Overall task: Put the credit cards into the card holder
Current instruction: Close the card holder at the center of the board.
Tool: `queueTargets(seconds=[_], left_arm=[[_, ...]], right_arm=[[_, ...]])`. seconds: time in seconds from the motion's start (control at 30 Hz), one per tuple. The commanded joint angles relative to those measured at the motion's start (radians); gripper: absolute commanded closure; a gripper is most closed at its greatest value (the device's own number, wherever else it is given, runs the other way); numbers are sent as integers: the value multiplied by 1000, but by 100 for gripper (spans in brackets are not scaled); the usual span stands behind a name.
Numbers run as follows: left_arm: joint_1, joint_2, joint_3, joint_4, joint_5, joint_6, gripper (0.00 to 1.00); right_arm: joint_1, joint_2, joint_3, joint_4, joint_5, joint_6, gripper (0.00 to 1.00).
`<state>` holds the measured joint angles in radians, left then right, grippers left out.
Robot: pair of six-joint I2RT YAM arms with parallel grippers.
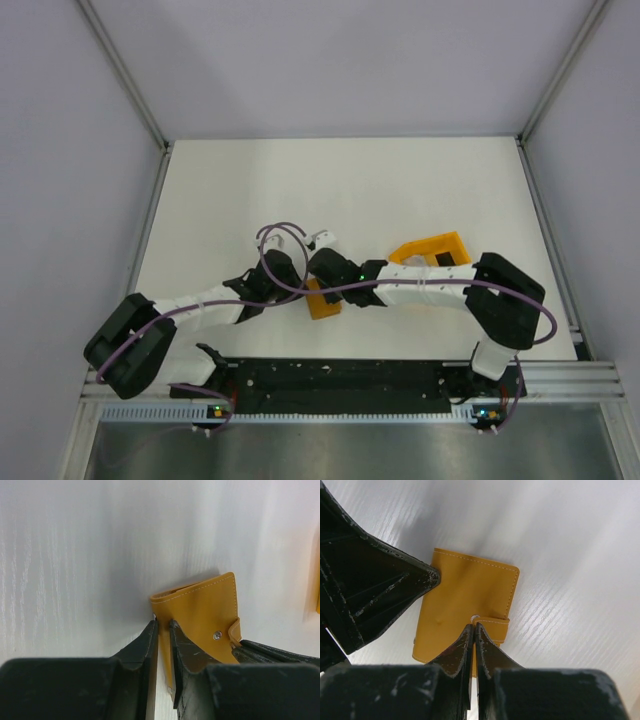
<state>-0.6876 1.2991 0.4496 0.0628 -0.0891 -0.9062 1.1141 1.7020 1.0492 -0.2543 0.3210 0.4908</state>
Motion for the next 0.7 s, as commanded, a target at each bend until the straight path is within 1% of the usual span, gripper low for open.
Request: queueTargets(seconds=[0.0, 0.37, 0.47, 0.53, 0.67], left_arm=[[0, 9, -17, 28, 34, 17, 83], [-1, 8, -9, 23, 40, 20, 83], [-1, 9, -8, 23, 40, 20, 83], [-1, 8, -6, 22, 40, 23, 83], [0, 9, -6, 22, 38, 21, 83]], right_arm=[[-7, -4, 31, 58, -34, -3, 100], [-20, 84, 81, -3, -36, -8, 100], [-20, 87, 84, -8, -20, -5, 95], [-20, 81, 80, -8, -17, 0, 89], [-20, 56, 64, -5, -2, 5, 84]])
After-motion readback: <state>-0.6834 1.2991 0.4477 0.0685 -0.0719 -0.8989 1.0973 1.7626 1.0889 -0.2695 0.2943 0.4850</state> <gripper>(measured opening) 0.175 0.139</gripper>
